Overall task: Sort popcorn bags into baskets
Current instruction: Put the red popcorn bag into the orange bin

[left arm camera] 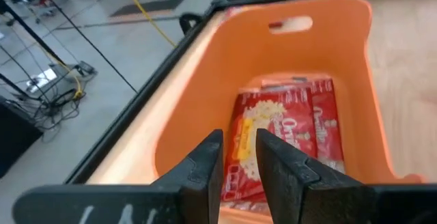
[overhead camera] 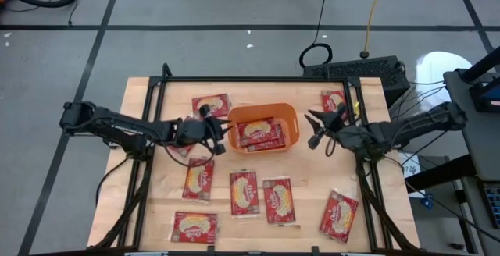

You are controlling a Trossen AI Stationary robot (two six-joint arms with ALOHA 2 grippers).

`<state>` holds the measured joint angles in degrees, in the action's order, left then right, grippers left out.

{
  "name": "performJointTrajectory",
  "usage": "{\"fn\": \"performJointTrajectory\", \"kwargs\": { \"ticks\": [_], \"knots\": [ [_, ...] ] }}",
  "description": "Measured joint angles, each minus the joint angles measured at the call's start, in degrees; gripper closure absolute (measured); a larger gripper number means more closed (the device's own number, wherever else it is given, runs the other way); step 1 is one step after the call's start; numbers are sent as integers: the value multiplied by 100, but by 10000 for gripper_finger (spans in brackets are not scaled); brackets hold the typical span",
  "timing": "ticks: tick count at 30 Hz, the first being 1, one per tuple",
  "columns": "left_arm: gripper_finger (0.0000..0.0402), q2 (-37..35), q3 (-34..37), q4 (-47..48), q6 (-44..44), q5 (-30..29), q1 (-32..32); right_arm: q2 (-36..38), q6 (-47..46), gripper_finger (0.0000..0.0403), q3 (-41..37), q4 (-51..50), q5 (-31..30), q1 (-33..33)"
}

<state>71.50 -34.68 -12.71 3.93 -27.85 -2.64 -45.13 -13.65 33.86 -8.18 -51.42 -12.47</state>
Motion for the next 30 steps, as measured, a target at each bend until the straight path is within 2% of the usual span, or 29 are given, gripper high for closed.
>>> {"fn": "performJointTrajectory", "kwargs": {
  "ticks": [2, 6, 9, 14, 20, 25, 30],
  "knots": [
    [309, -2, 119, -96, -3, -86, -90, 84, -363, 319, 177, -726, 408, 261],
    [309, -98, 218, -293, -29, -86, -261, 127, -993, 319, 510, -2187, 762, 629],
    [309, -82, 285, -234, -22, -84, -355, 102, -1352, 319, 551, -3044, 828, 802],
    [309, -81, 351, -260, -142, -84, -386, -59, -2578, 319, 393, -4237, 924, 968],
    [309, -81, 419, -535, -118, -84, -381, -459, -3822, 316, -76, -4120, 987, 1390],
    [309, -81, 422, -548, -89, -84, -382, -755, -3873, 292, -361, -3769, 1582, 1857],
    [309, -81, 422, -551, -108, -82, -382, -1018, -4257, 248, -666, -3404, 2018, 2380]
  ]
}}
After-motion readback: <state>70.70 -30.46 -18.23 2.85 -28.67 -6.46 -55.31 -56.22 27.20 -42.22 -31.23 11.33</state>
